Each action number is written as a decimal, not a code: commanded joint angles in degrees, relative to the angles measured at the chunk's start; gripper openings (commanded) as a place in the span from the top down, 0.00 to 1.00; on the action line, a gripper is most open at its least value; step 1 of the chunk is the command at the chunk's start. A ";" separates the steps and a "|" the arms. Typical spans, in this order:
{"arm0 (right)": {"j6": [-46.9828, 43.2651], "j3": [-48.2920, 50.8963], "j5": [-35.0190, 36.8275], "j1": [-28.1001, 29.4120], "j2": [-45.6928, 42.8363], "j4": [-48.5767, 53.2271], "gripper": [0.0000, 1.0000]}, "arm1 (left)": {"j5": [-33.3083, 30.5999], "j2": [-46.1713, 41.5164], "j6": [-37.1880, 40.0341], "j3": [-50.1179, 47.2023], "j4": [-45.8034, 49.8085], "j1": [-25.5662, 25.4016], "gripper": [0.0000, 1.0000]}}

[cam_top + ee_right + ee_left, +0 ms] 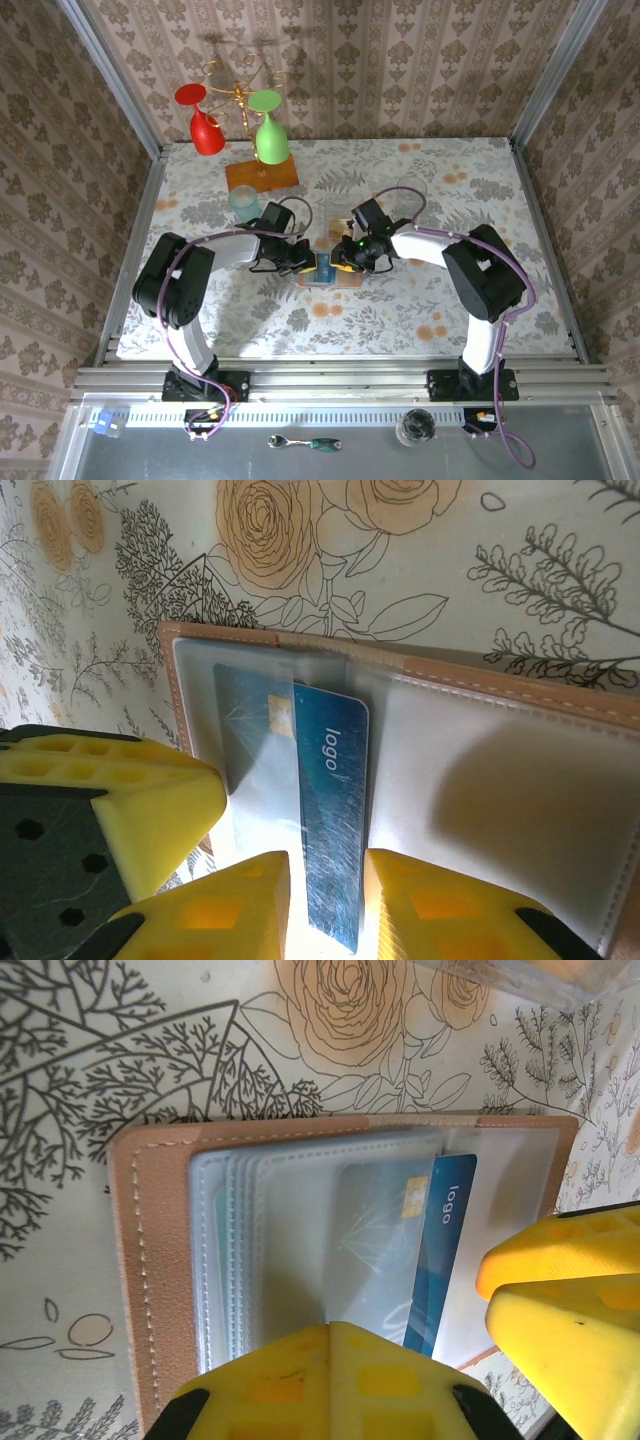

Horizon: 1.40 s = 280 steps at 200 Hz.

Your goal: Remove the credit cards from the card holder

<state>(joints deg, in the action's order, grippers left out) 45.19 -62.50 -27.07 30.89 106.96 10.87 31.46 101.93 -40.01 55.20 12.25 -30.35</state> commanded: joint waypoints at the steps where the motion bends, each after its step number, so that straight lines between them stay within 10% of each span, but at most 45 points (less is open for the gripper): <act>1: 0.47 0.16 -1.16 -0.18 0.81 -0.50 0.74 | -1.12 -1.15 1.32 -0.10 1.40 0.11 0.99; 280: 3.32 4.77 -3.61 -1.76 0.16 -7.12 0.89 | -1.02 0.48 0.72 -2.38 1.27 0.38 1.00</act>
<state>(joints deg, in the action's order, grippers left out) 48.84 -59.22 -30.96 29.95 108.79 2.33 31.14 101.95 -40.01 54.39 11.57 -30.28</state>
